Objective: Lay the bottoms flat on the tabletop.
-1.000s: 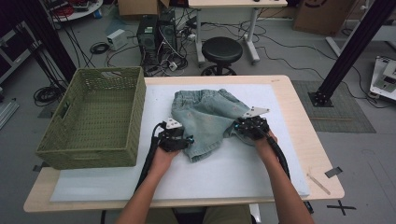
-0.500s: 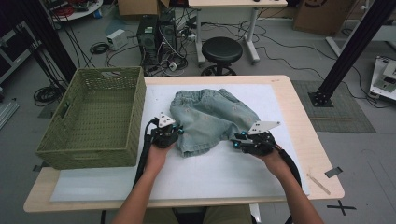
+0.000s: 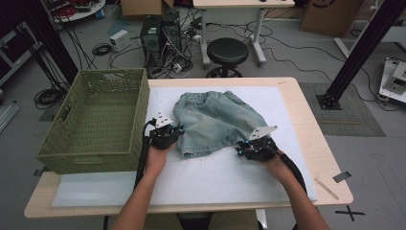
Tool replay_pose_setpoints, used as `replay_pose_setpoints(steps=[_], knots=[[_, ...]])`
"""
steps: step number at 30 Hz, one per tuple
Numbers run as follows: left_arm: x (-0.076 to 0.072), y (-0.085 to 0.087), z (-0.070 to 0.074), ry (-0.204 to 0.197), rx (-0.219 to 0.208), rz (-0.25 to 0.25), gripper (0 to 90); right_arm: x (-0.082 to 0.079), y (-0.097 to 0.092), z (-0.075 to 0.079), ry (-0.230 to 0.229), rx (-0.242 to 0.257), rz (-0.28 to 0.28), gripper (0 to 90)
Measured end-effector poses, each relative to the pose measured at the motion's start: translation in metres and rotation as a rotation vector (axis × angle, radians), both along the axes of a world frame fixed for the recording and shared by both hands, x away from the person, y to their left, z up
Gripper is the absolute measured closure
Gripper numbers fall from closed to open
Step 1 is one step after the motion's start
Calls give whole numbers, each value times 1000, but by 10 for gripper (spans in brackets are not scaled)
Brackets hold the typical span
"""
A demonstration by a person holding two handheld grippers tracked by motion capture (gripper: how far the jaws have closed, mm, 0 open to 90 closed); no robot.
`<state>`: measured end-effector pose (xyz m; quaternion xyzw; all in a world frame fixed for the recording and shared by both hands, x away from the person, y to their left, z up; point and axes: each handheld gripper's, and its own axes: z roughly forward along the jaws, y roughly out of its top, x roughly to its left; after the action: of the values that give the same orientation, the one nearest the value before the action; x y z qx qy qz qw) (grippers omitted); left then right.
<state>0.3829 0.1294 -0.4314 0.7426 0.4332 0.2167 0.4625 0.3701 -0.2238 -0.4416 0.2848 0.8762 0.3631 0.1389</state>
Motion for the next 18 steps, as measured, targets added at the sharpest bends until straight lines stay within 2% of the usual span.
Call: replay_pose_setpoints(steps=[4,10,13,14,16,18], knots=[[0,-1,-3,8,-2,-3,865,12,-2,3,-18,11,-72,703],[0,-2,-5,16,-1,-11,864,24,2,0,-20,-4,-126,708],[0,-2,-5,12,-1,-11,864,29,4,-1,-46,-18,-148,732],[0,-1,-5,13,-3,-11,863,31,5,-1,-57,-26,-158,764],[0,-1,-5,13,-5,-10,864,33,7,-1,-61,-31,-164,758],[0,-1,-5,13,-4,-11,864,32,8,-2,-53,-23,-138,731]])
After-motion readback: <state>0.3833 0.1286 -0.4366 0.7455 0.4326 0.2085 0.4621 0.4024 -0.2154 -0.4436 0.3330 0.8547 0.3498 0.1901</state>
